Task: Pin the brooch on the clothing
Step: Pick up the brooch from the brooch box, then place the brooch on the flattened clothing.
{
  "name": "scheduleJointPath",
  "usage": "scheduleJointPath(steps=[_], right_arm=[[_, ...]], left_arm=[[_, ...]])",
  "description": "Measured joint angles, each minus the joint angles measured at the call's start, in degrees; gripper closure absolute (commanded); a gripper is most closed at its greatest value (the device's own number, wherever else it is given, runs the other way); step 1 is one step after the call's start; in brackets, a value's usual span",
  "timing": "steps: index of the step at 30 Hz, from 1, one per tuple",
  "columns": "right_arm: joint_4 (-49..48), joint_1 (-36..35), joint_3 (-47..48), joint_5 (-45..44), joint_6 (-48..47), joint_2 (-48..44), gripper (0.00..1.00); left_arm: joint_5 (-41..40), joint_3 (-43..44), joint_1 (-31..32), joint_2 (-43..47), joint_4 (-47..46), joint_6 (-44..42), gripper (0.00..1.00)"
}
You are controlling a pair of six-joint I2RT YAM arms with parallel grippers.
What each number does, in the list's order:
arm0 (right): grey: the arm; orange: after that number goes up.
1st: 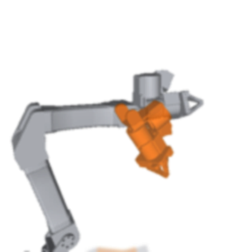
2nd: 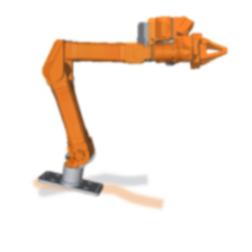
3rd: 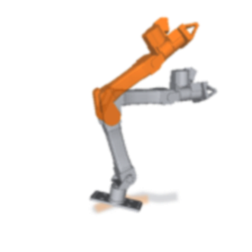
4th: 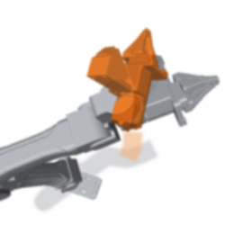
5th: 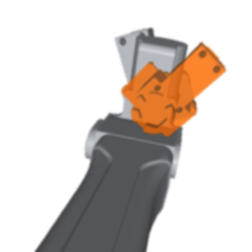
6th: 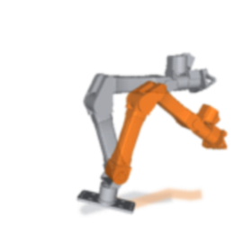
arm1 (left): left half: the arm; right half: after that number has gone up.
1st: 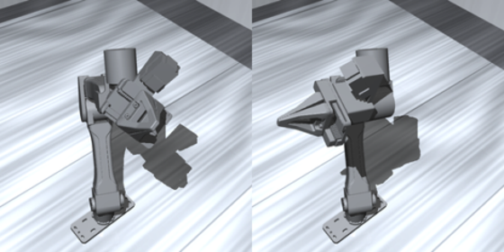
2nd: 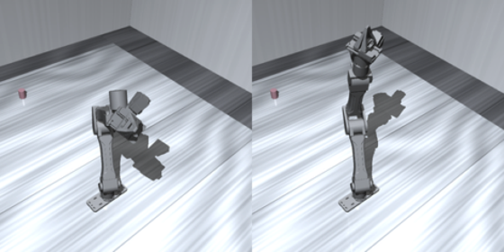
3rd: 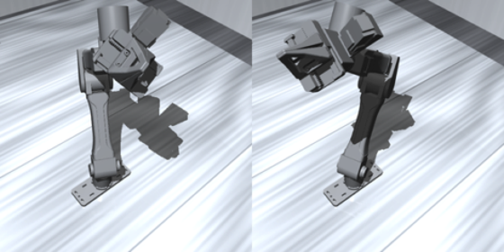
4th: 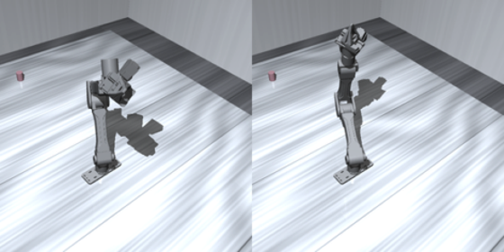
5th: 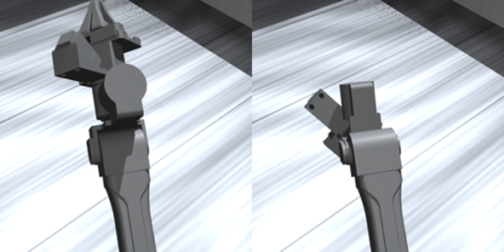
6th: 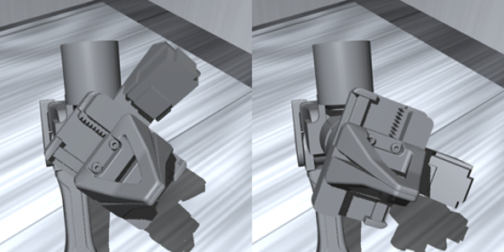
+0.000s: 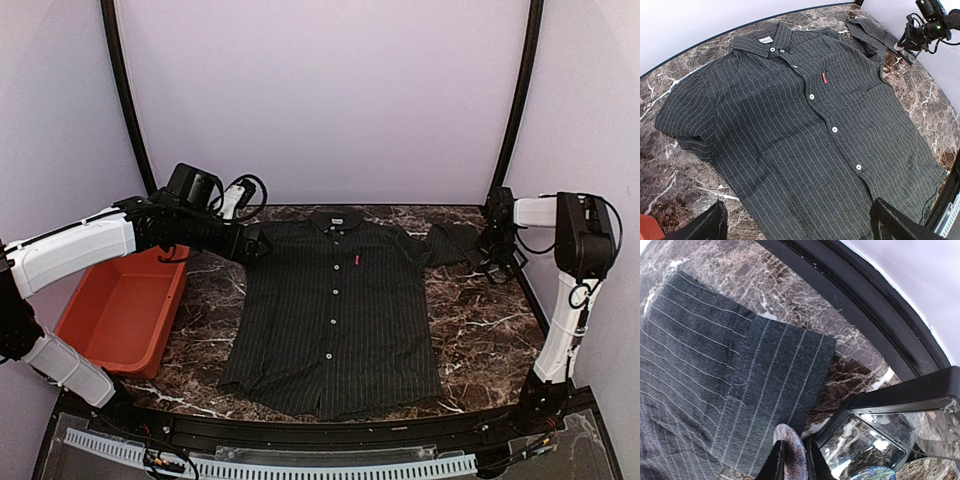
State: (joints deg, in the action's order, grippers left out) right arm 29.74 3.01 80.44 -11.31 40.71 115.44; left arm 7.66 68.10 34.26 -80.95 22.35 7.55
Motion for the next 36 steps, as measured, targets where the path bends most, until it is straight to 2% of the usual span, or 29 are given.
scheduleJointPath(steps=[11, 23, 30, 36], right_arm=[[-0.6, -0.3, 0.0, 1.0, 0.0, -0.6, 1.00], [-0.3, -2.8, 2.9, 1.1, -1.7, -0.7, 1.00], [0.5, -8.3, 5.1, 0.4, -4.7, -2.7, 1.00], [1.8, -17.6, 7.1, -1.6, -9.3, -7.6, 0.99]], left_arm=[[0.0, 0.0, 0.0, 0.0, 0.0, 0.0, 0.01], [0.0, 0.0, 0.0, 0.0, 0.0, 0.0, 0.01], [-0.1, 0.0, 0.0, 0.0, 0.0, 0.0, 0.01], [-0.9, 0.0, -0.1, 0.0, 0.0, 0.1, 0.01]])
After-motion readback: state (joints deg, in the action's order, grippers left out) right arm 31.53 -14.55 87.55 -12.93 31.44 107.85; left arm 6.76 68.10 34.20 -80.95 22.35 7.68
